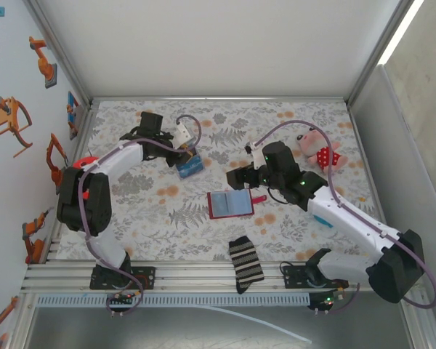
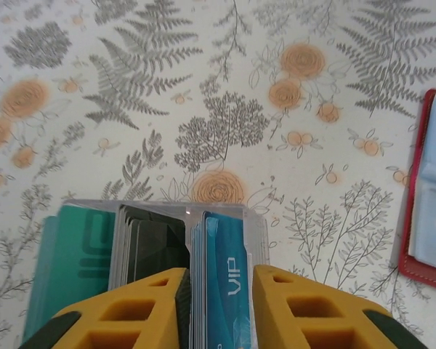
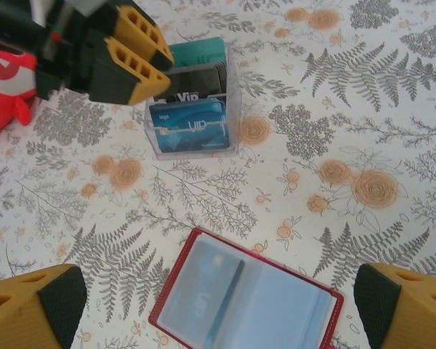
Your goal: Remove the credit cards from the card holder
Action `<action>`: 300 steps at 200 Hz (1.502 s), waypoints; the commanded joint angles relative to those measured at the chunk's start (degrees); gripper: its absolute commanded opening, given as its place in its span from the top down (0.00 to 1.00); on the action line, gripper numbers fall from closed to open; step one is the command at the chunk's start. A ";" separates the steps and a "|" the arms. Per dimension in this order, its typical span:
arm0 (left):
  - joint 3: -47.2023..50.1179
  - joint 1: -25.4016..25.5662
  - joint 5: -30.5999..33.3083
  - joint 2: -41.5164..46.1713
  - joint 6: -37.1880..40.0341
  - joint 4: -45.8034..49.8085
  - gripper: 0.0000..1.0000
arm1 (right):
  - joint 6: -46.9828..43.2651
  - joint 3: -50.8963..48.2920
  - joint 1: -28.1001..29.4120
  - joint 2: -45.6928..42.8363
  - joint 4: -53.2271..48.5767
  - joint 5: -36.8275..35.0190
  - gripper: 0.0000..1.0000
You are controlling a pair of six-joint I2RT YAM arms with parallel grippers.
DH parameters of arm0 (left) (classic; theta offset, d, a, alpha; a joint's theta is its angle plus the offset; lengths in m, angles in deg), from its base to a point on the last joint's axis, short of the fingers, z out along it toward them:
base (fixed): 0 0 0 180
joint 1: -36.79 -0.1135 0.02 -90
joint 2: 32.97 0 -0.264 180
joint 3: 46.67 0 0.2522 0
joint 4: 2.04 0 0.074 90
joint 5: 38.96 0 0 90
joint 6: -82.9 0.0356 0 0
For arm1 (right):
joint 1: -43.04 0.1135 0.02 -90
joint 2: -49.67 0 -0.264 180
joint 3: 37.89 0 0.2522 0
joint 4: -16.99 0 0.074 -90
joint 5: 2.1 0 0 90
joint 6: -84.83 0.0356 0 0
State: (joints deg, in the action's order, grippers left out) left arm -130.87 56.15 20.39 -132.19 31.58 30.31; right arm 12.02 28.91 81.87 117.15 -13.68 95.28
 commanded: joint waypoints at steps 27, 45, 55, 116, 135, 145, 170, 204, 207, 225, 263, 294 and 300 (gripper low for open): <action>6.82 0.02 -0.93 10.25 -7.40 -6.46 0.45 | 1.83 3.19 0.37 2.87 -3.57 -3.90 0.06; 10.40 0.13 -0.42 14.23 -11.24 -10.22 0.32 | 2.41 3.87 0.42 4.33 -5.09 -5.27 0.07; 12.40 0.24 0.09 16.21 -13.40 -12.15 0.29 | 2.67 4.23 0.54 5.27 -6.01 -5.99 0.08; 25.04 1.86 7.52 29.40 -29.62 -22.58 0.03 | 4.79 6.05 4.09 12.53 -11.14 -11.68 0.17; 28.46 2.43 12.27 33.31 -34.51 -23.72 0.03 | 5.52 6.84 5.82 14.94 -12.17 -13.22 0.20; 30.17 2.83 15.89 35.37 -37.13 -23.94 0.03 | 6.04 7.16 6.62 16.29 -12.51 -13.82 0.21; 34.81 3.05 23.53 40.90 -44.36 -24.52 0.03 | 7.56 7.89 8.45 20.16 -12.54 -13.58 0.26; 40.15 2.96 32.33 48.44 -54.02 -23.63 0.03 | 9.29 9.95 11.40 26.47 -11.84 -12.12 0.44; 40.58 2.96 32.81 48.90 -54.85 -23.58 0.03 | 9.50 10.20 11.64 26.95 -11.75 -11.88 0.45; 42.70 2.82 35.85 51.63 -58.64 -23.50 0.03 | 10.54 11.61 13.04 30.00 -11.36 -10.87 0.46; 44.25 2.61 43.74 54.04 -64.98 -21.19 0.03 | 11.52 14.12 15.08 34.53 -12.57 -10.89 0.44; 43.99 2.57 43.08 53.96 -65.06 -20.63 0.03 | 11.29 15.49 16.20 36.36 -14.02 -11.68 0.42; 43.98 2.57 42.75 53.98 -64.91 -20.64 0.03 | 11.28 15.72 16.50 36.65 -14.30 -11.96 0.42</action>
State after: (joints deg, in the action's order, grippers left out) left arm -86.96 58.88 61.76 -78.82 -30.91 9.02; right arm 22.12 42.51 97.32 152.82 -25.35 84.37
